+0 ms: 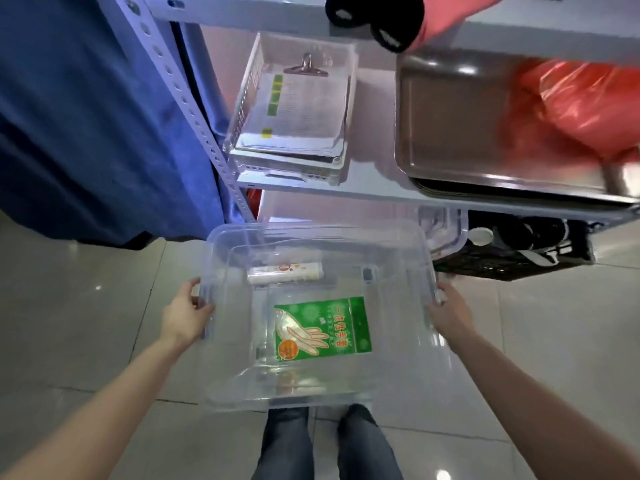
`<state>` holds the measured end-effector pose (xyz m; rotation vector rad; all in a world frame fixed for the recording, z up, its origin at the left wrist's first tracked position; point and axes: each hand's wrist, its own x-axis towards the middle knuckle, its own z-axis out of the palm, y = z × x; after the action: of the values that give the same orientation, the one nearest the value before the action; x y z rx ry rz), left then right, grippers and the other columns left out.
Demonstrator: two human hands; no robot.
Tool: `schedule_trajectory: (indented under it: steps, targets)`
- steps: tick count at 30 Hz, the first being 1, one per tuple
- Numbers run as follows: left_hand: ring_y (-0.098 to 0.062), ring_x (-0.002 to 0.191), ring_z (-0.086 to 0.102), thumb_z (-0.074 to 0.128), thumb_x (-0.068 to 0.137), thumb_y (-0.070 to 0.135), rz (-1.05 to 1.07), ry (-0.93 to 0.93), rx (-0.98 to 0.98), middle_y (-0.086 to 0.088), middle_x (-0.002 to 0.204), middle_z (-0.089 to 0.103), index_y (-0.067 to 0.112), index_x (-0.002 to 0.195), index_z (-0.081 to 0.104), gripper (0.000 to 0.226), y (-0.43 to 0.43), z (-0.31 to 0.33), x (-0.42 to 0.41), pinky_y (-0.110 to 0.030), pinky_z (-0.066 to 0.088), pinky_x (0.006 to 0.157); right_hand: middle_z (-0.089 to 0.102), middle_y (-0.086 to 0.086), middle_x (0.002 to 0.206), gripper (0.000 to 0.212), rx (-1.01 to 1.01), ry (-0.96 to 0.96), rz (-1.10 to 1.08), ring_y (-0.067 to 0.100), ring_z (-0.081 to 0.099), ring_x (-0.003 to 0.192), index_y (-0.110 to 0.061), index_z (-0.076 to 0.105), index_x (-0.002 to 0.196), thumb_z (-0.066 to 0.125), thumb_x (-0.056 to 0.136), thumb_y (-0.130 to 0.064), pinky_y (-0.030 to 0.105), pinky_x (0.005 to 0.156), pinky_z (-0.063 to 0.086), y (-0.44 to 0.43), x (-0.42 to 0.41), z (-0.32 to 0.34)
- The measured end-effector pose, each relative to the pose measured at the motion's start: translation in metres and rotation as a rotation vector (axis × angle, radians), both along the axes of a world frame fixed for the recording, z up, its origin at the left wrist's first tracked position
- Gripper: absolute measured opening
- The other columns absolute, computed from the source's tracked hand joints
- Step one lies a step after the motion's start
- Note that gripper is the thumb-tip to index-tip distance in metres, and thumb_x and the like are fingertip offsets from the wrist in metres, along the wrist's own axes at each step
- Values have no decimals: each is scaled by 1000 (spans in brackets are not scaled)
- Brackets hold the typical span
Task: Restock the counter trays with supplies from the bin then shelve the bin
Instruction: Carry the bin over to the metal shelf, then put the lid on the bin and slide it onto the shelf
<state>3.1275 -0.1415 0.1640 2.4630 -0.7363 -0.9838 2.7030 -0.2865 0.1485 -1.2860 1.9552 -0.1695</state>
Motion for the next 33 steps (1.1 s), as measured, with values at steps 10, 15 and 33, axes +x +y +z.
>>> schedule_trajectory:
  steps: [10,15,33]
  targets:
    - [-30,72,59,59,90,19,-129,-99,-63,-10,85,66,20,135,48,46,-38,-218,20,-35,47,67,66,8,87,53,79,51,-72,17,57,61,-24,48,136,56,84,-11,23,48,39,-11,1,-202]
    - [-35,71,61,54,78,28,-178,-71,-159,-4,71,63,35,118,53,40,-52,-359,17,-42,52,72,66,18,112,43,-21,71,-77,34,62,95,-22,50,134,54,91,-26,33,79,45,-9,-4,-344]
    - [-38,97,59,57,89,23,-281,-247,-226,-20,116,61,12,131,49,44,-59,-467,-8,-47,48,87,65,21,96,46,-260,30,-11,35,61,91,-11,48,134,57,90,-16,35,74,48,-14,-30,-426]
